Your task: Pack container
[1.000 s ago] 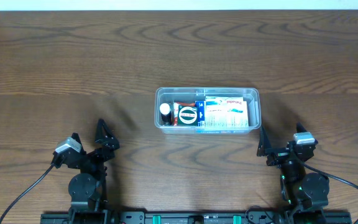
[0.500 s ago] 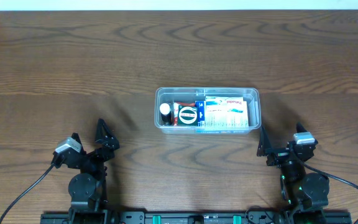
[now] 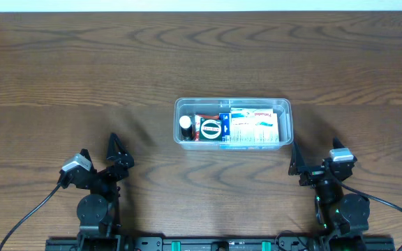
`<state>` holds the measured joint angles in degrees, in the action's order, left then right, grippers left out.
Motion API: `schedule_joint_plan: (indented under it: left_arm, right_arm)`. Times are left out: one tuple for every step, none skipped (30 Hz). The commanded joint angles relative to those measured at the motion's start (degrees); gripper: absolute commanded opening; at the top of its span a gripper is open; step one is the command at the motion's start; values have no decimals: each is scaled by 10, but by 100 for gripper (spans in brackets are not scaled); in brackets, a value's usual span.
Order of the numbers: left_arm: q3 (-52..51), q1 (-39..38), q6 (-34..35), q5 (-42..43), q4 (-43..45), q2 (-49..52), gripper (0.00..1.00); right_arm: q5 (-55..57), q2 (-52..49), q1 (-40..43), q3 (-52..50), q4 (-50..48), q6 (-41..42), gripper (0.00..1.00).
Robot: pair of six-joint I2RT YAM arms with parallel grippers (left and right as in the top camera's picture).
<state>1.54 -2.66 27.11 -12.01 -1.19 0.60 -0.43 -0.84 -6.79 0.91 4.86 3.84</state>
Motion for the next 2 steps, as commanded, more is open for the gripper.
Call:
schedule_joint_plan:
  left_arm:
    - [-13,3,-7,-3,-18,-4,98]
    - [-13,3,-7,-3,-18,-4,98]
  right_arm:
    - [-2,5,9,-3,-1,-7,99]
    - [-2,5,9,-3,-1,-7,99]
